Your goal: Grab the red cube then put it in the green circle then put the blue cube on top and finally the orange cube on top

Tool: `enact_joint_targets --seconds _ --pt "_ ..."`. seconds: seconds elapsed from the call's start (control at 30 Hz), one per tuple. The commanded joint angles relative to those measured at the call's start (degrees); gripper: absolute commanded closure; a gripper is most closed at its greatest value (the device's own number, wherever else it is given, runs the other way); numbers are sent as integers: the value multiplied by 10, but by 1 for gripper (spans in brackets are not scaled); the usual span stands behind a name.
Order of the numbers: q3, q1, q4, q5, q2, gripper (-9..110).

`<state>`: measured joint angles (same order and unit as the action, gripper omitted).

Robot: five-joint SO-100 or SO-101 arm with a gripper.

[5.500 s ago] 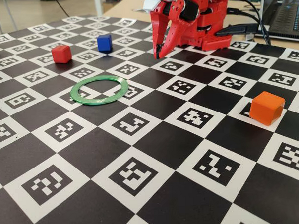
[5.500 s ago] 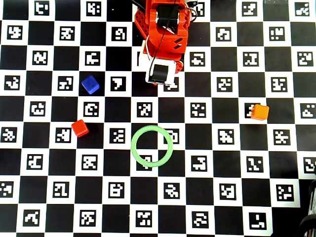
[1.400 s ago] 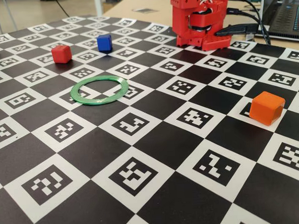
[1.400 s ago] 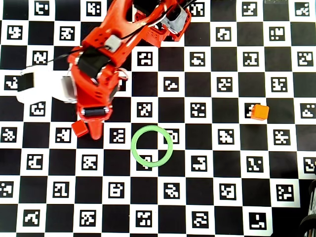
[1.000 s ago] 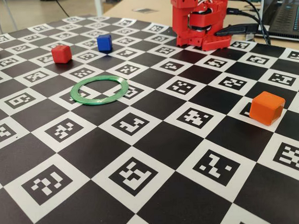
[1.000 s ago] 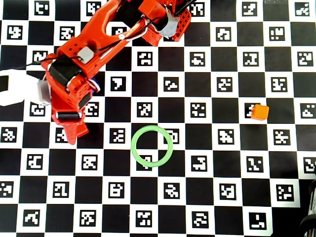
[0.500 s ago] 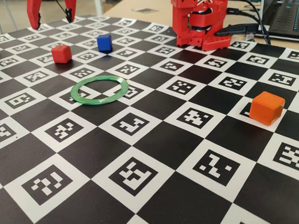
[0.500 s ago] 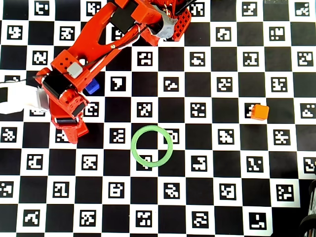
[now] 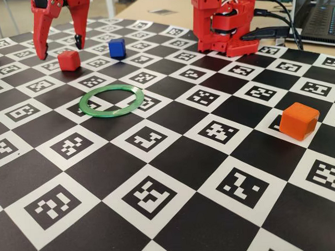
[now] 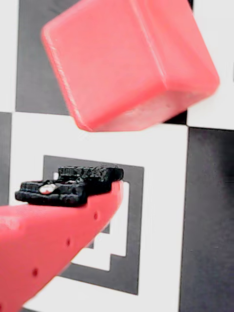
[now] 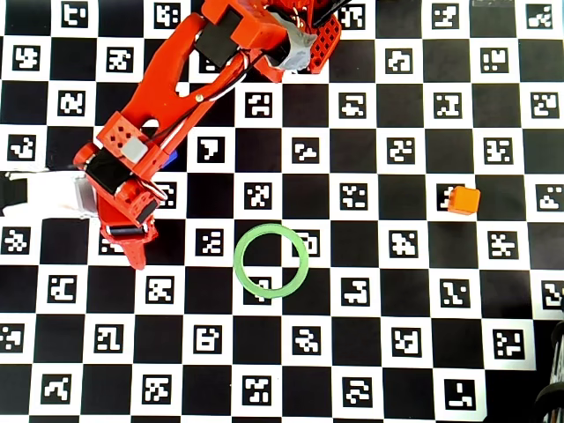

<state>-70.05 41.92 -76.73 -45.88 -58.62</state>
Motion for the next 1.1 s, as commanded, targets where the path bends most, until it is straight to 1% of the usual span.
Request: enact_joint_targets --seconds 0.0,0.7,1.07 --pt "2 -2 23 -1 -18 57" --pt "-13 -6 56 4 -3 57" --pt "-13 -5 69 -25 -2 57"
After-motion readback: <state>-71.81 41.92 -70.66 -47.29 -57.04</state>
